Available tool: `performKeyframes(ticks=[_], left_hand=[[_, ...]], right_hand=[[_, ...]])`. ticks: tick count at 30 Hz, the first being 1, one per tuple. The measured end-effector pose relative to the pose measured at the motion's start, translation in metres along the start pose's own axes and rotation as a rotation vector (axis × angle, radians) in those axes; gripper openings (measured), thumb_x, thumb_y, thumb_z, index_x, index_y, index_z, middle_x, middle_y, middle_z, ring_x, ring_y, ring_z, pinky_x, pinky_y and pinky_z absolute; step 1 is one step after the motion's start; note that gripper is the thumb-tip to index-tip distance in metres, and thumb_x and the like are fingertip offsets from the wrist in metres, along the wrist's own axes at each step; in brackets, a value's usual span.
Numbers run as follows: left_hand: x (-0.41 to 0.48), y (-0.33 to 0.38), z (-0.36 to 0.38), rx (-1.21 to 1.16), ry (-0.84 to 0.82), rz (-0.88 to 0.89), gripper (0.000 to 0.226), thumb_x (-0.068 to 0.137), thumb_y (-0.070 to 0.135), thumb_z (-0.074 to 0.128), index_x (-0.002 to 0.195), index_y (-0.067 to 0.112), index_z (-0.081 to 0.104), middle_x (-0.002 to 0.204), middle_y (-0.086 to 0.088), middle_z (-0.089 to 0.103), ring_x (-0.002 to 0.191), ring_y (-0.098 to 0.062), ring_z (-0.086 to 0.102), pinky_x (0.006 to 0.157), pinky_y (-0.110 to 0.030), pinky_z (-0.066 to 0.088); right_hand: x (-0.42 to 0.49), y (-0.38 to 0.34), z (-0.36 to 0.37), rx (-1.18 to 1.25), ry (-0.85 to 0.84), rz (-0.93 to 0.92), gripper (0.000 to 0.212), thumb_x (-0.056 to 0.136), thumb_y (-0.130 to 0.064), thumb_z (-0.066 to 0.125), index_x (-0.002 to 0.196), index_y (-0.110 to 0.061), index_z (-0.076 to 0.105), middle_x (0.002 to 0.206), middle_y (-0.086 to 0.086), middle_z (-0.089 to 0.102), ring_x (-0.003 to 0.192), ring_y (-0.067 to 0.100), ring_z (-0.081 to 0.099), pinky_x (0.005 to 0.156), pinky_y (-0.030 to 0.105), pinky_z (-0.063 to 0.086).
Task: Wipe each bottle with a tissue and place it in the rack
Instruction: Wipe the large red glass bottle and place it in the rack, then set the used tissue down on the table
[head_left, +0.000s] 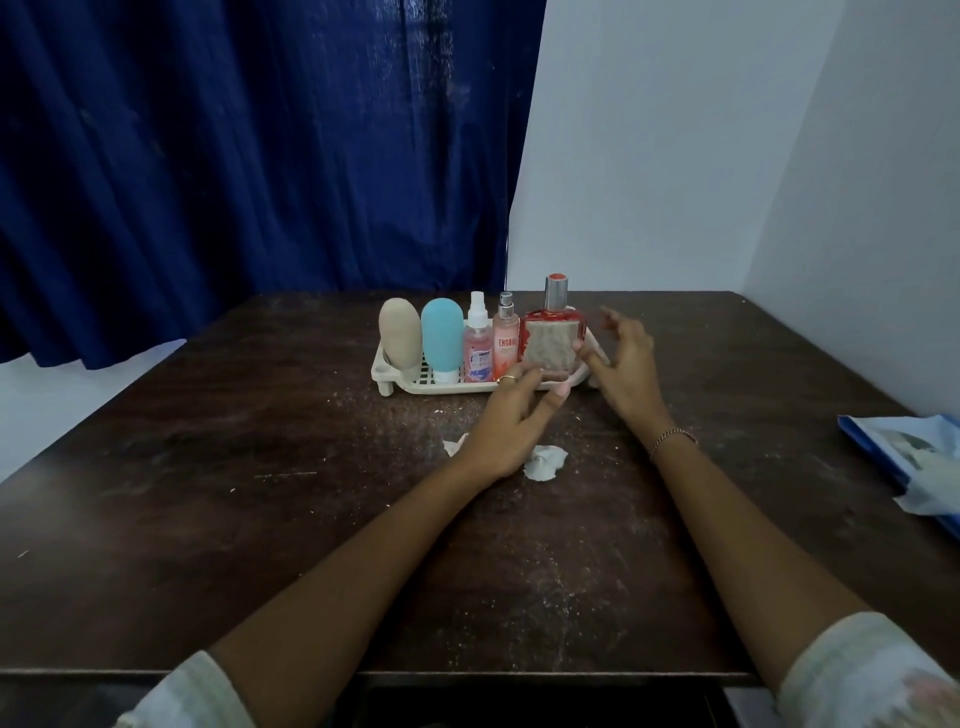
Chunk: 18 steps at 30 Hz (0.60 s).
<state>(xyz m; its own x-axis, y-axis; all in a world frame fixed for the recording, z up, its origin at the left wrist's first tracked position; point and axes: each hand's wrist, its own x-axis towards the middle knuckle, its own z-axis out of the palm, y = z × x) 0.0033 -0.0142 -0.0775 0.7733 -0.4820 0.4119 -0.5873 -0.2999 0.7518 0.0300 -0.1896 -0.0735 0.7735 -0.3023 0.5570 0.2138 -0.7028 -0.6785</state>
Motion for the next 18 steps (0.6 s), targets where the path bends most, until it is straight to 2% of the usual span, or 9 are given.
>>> performKeyframes(ticks=[2,4,6,8,10,11,13,15,18], left_hand=[[0.000,-0.002,0.000,0.062,0.047,0.043,0.037,0.099,0.031,0.043,0.124,0.008,0.058,0.132,-0.005,0.048,0.122,-0.012,0.044,0.103,-0.024,0.035],[0.000,-0.003,-0.001,0.092,0.115,0.057,0.035,0.099,0.030,0.044,0.119,0.007,0.060,0.128,-0.007,0.051,0.119,-0.015,0.047,0.101,-0.030,0.039],[-0.001,-0.002,-0.002,0.134,0.178,0.054,0.035,0.099,0.030,0.042,0.118,0.007,0.060,0.124,-0.007,0.052,0.116,-0.016,0.049,0.098,-0.034,0.042],[-0.004,-0.001,-0.003,0.271,0.233,0.038,0.034,0.098,0.030,0.041,0.118,0.008,0.059,0.121,-0.007,0.054,0.111,-0.018,0.050,0.092,-0.033,0.044],[-0.009,-0.002,-0.004,0.442,0.285,-0.051,0.029,0.097,0.025,0.043,0.118,0.010,0.057,0.117,-0.007,0.057,0.108,-0.021,0.052,0.086,-0.032,0.044],[-0.012,-0.002,-0.005,0.502,0.303,-0.123,0.027,0.096,0.024,0.044,0.117,0.011,0.055,0.117,-0.007,0.057,0.108,-0.022,0.052,0.085,-0.034,0.044],[-0.020,0.000,-0.009,0.589,0.308,-0.251,0.027,0.095,0.023,0.044,0.117,0.011,0.054,0.118,-0.009,0.058,0.111,-0.025,0.052,0.094,-0.039,0.044],[-0.027,0.003,-0.011,0.600,0.324,-0.307,0.028,0.094,0.021,0.044,0.118,0.010,0.054,0.120,-0.010,0.058,0.112,-0.027,0.052,0.100,-0.043,0.040],[-0.037,0.010,-0.012,0.457,0.385,-0.335,0.026,0.095,0.016,0.042,0.116,0.008,0.055,0.118,-0.011,0.057,0.109,-0.026,0.054,0.092,-0.037,0.043]], right_hand=[[-0.006,-0.008,-0.002,-0.028,0.108,-0.043,0.046,0.088,-0.031,0.060,0.126,-0.005,0.050,0.120,0.014,0.049,0.115,0.025,0.041,0.088,0.018,0.028],[-0.015,-0.019,-0.002,-0.046,0.155,-0.085,0.036,0.091,-0.026,0.058,0.118,-0.004,0.054,0.115,0.013,0.050,0.112,0.023,0.042,0.087,0.019,0.032],[-0.027,-0.032,-0.001,-0.022,0.134,-0.137,0.027,0.091,-0.022,0.057,0.112,-0.005,0.056,0.109,0.009,0.049,0.103,0.014,0.044,0.087,0.024,0.042],[-0.043,-0.045,0.001,0.024,0.071,-0.205,0.018,0.092,-0.017,0.056,0.106,-0.006,0.059,0.101,0.003,0.049,0.084,0.001,0.046,0.078,0.010,0.041],[-0.058,-0.056,0.006,0.016,-0.040,-0.245,0.014,0.092,-0.016,0.056,0.102,-0.009,0.063,0.098,0.001,0.056,0.078,0.000,0.048,0.074,0.006,0.038],[-0.065,-0.059,0.009,-0.008,-0.100,-0.258,0.015,0.092,-0.018,0.056,0.101,-0.010,0.065,0.098,0.002,0.060,0.081,0.003,0.050,0.075,0.009,0.040],[-0.077,-0.067,0.013,-0.046,-0.198,-0.285,0.020,0.091,-0.021,0.057,0.103,-0.009,0.067,0.097,0.004,0.062,0.082,0.007,0.052,0.077,0.020,0.044],[-0.085,-0.072,0.013,-0.064,-0.233,-0.307,0.022,0.092,-0.023,0.056,0.104,-0.008,0.067,0.093,0.003,0.061,0.080,0.007,0.050,0.075,0.022,0.044],[-0.093,-0.076,0.009,-0.105,-0.288,-0.317,0.022,0.095,-0.018,0.050,0.098,-0.004,0.067,0.087,0.001,0.055,0.077,0.011,0.050,0.075,0.027,0.044]])
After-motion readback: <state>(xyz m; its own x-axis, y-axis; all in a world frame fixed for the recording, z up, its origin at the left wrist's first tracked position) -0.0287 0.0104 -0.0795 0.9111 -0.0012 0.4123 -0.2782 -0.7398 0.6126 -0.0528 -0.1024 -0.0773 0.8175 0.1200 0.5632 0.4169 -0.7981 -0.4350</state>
